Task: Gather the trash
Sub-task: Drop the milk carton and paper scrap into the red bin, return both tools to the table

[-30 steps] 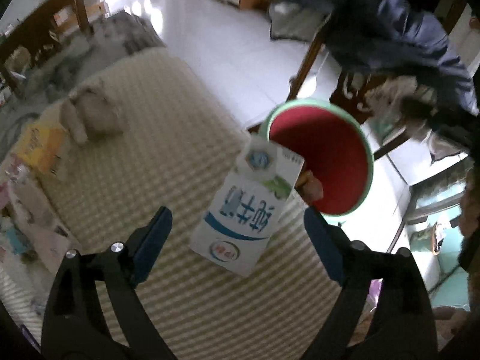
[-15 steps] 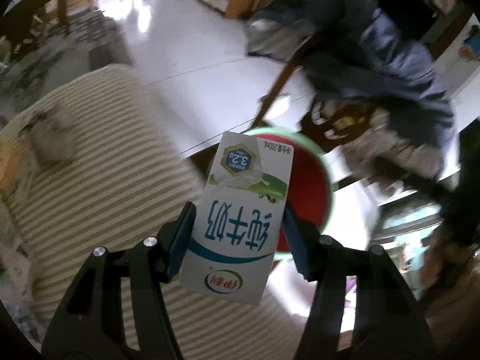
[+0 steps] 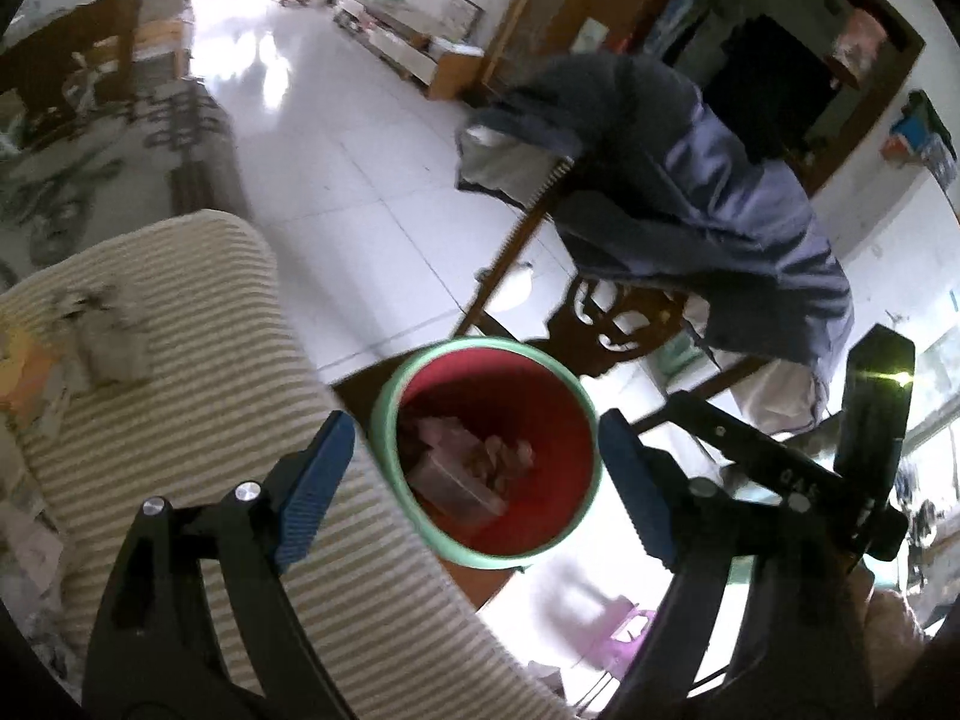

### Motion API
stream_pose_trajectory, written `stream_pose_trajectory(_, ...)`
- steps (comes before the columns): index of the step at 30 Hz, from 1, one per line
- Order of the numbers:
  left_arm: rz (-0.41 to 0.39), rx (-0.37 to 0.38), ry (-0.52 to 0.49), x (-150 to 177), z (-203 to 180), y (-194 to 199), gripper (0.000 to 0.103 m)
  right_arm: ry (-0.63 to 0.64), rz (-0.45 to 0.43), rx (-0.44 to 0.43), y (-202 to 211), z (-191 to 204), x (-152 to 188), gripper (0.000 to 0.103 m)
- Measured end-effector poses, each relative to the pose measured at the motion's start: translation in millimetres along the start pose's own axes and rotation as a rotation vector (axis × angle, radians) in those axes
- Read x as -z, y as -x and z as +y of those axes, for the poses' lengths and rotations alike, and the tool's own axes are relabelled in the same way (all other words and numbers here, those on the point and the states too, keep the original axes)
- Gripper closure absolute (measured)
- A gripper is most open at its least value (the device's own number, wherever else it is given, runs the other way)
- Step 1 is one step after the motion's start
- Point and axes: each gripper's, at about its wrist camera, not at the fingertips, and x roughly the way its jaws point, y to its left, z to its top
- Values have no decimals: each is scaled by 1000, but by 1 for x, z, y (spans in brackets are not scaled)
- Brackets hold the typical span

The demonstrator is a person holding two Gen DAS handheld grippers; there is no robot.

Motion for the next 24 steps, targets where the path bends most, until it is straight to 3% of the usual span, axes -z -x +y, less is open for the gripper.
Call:
stream_pose_trajectory(11,-84,-144,141,40,92,72,22,101,44,-38,-17,73,22,35)
stream_pose_trajectory(24,-140,-289,429,116,256,166,20,259,144,-85,-49,213,103,35)
